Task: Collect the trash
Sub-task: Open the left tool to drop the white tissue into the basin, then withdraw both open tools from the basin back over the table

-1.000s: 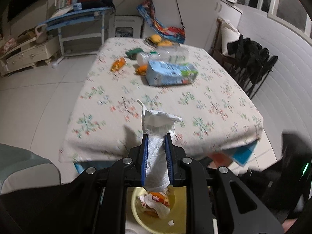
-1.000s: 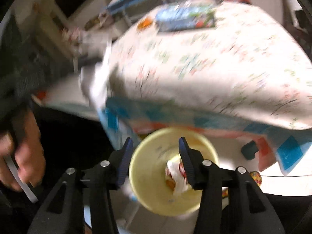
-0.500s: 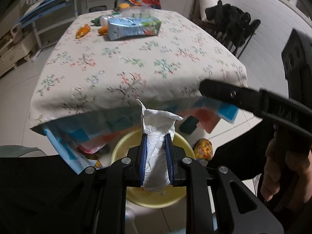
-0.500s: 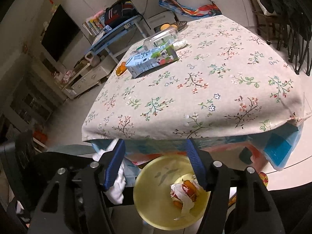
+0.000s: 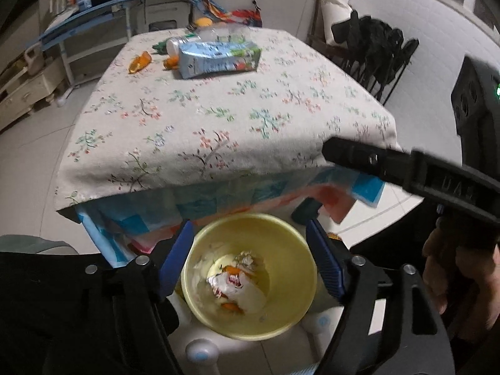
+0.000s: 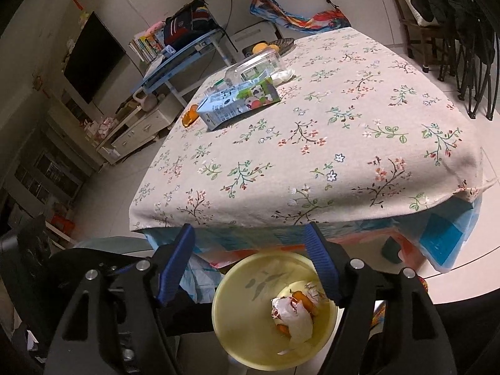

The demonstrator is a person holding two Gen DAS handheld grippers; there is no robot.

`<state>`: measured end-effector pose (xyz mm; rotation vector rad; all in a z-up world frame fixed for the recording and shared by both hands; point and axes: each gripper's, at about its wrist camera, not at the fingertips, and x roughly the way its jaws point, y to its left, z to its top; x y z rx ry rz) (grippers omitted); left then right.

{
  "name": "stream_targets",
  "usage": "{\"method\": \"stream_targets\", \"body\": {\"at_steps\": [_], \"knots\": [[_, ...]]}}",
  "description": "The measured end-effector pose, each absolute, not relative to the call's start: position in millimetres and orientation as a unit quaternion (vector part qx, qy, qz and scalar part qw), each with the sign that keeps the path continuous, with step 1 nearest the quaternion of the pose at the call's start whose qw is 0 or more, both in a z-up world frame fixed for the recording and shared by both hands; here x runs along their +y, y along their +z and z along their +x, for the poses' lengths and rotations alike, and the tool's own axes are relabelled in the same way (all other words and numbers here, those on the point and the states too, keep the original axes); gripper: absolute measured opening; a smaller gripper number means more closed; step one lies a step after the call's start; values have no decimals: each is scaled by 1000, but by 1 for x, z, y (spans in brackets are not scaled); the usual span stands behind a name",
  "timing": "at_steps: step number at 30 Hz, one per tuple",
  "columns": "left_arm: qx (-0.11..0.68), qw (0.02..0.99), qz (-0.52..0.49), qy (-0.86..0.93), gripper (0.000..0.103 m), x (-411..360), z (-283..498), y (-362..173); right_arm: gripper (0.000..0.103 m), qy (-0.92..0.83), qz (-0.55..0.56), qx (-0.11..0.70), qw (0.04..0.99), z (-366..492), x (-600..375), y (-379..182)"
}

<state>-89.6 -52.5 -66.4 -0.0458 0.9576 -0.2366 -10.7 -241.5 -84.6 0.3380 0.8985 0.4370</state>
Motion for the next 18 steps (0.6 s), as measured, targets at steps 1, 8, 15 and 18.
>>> {"method": "stream_targets", "body": {"at_steps": [1,8,15,18], "knots": [[455,883,-26,-110,73,-51,-90,-65,72,209,161,429,864,-11,-242,-84],[443,892,-34,-82,73,-41,-85,-61,73,212,157,431,863,-10,-238,-85],[415,908,-37,-53,73,-22,-69,-41,75,227,118,417,872,-7,-227,-69],[408,911,-37,-37,73,-9,-54,-31,76,236,85,407,878,0,-220,-59]]}}
